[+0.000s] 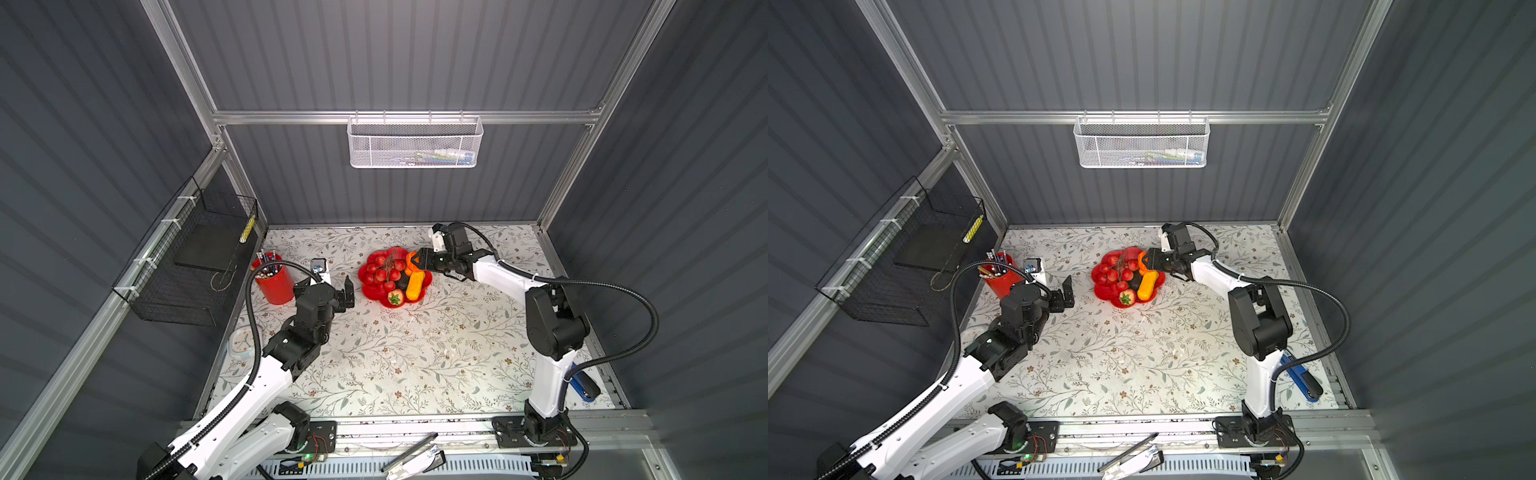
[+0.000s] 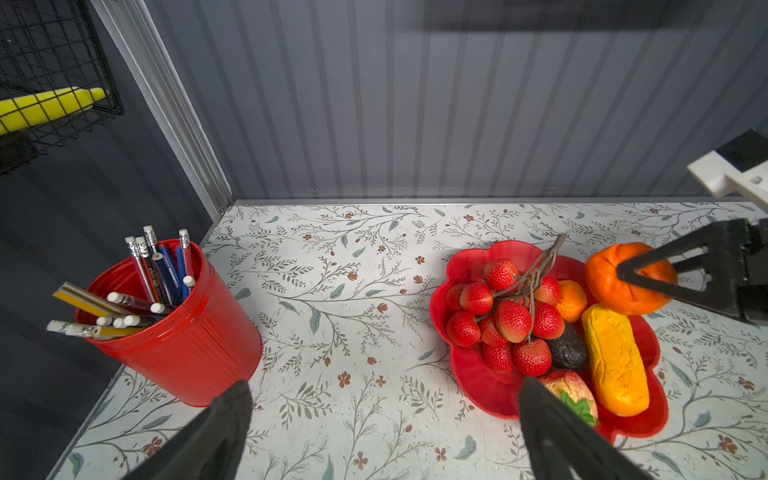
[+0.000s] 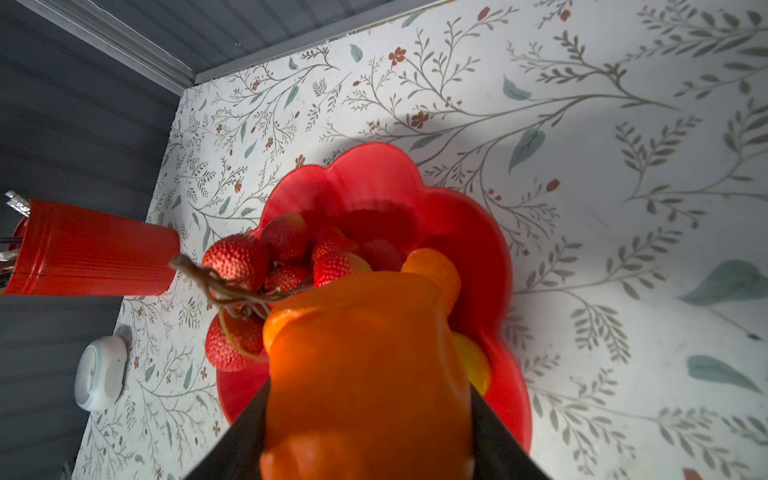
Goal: Place and organize the fake fruits in the fruit bowl
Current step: 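Carry the orange pepper with the right gripper and place it in the bowl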
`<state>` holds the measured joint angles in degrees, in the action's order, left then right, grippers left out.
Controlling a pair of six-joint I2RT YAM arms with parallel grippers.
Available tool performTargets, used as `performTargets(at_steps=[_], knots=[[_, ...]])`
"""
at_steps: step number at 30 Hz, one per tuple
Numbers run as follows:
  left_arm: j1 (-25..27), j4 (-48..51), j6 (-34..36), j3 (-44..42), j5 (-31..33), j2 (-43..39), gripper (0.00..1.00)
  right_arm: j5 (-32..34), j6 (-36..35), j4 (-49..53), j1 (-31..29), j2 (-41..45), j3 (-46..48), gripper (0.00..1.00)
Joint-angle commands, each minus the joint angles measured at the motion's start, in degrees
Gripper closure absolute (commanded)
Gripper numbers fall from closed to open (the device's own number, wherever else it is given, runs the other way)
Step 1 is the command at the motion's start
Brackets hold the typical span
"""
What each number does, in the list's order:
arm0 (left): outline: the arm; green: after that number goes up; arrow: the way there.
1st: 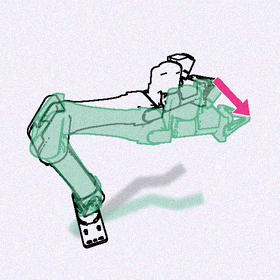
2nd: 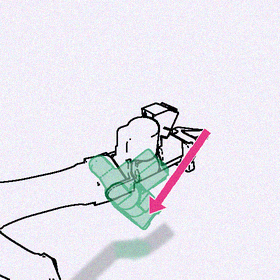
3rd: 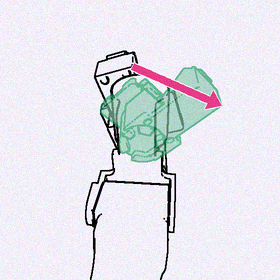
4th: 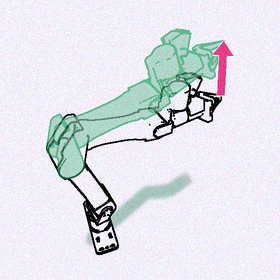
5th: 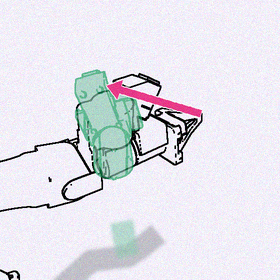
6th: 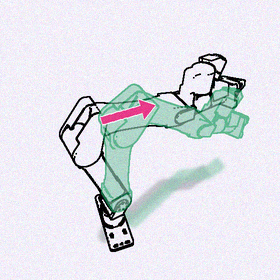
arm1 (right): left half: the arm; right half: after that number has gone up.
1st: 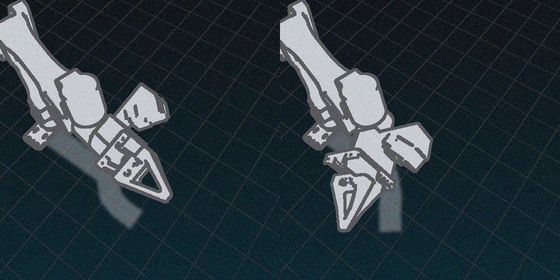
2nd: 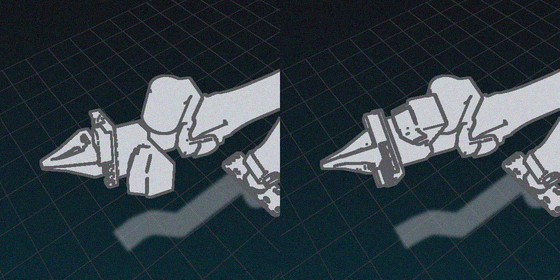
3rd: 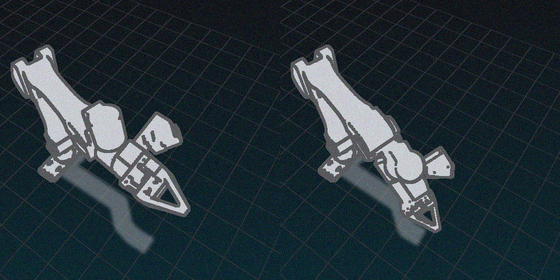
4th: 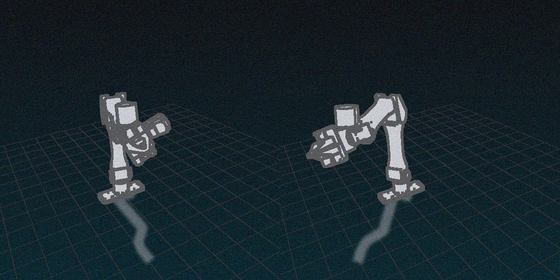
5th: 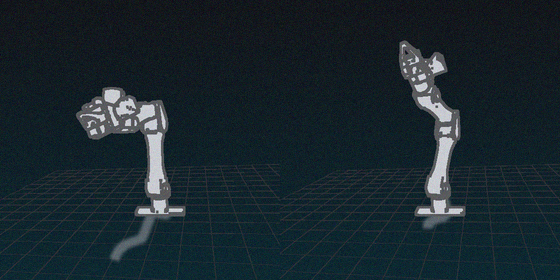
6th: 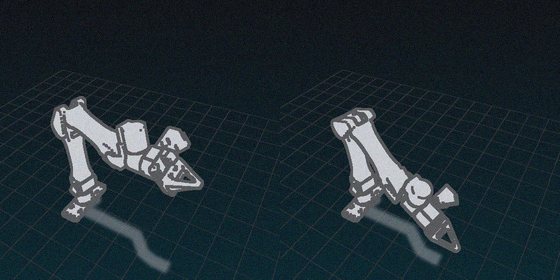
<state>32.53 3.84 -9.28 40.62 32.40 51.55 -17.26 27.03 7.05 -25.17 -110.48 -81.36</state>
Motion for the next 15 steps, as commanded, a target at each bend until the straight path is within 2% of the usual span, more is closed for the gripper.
performTargets(at_steps=[1, 10, 15], knots=[[-0.3, -0.1, -0.6, -0.6, -0.3, 0.7, 0.00, -1.4, 0.7, -3.3, -1.2, 3.0, 1.8, 0.53], [-0.4, -0.5, -0.5, -0.5, -0.5, 0.8, 0.00, -1.4, 2.0, -3.8, -3.9, 1.2, 2.7, 0.51], [-0.3, -0.6, -0.4, -0.7, -0.4, 0.8, 0.00, -0.8, 3.0, -3.7, -4.1, -0.4, 3.0, 0.43]])
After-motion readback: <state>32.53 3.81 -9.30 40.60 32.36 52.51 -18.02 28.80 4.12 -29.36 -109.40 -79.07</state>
